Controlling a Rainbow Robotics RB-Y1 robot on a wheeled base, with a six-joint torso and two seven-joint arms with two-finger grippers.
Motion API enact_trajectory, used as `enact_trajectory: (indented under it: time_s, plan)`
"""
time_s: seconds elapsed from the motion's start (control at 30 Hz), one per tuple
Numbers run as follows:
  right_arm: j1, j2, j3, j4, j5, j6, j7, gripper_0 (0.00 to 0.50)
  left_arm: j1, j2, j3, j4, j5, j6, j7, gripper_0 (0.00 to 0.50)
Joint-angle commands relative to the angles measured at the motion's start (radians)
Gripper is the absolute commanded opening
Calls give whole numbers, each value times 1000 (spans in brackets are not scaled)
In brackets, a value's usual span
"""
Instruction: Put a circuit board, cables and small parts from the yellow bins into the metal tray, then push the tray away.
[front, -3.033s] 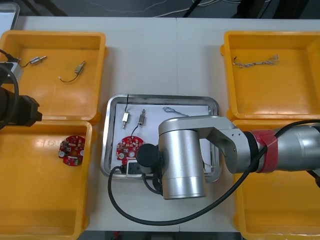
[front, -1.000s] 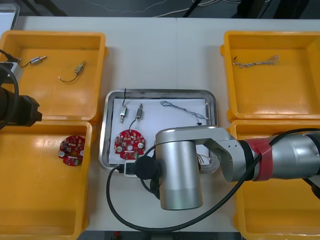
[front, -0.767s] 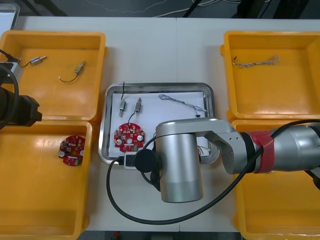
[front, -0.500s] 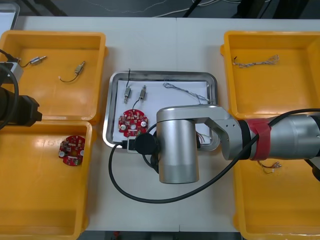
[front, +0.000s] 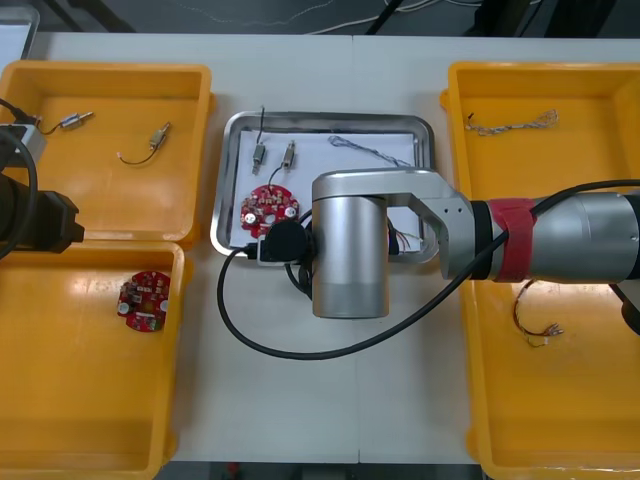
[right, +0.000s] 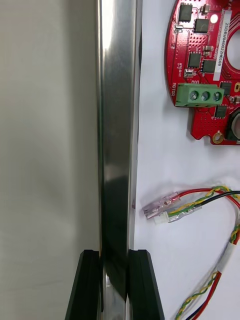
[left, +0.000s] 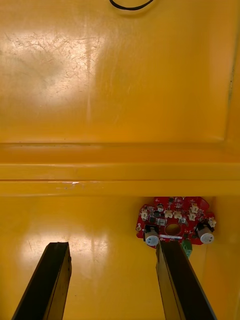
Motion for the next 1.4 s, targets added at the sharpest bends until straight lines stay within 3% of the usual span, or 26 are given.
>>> enact_trajectory:
  time_s: [0.03,1.4]
  plan:
    - [-70,-16,13,28,-8,-28,42,0,18,37,32,-26,-9,7,-15,500]
    - [-173,-13,13,317,24,-233,214,0,18,37,32,-26,-9,7,-15,500]
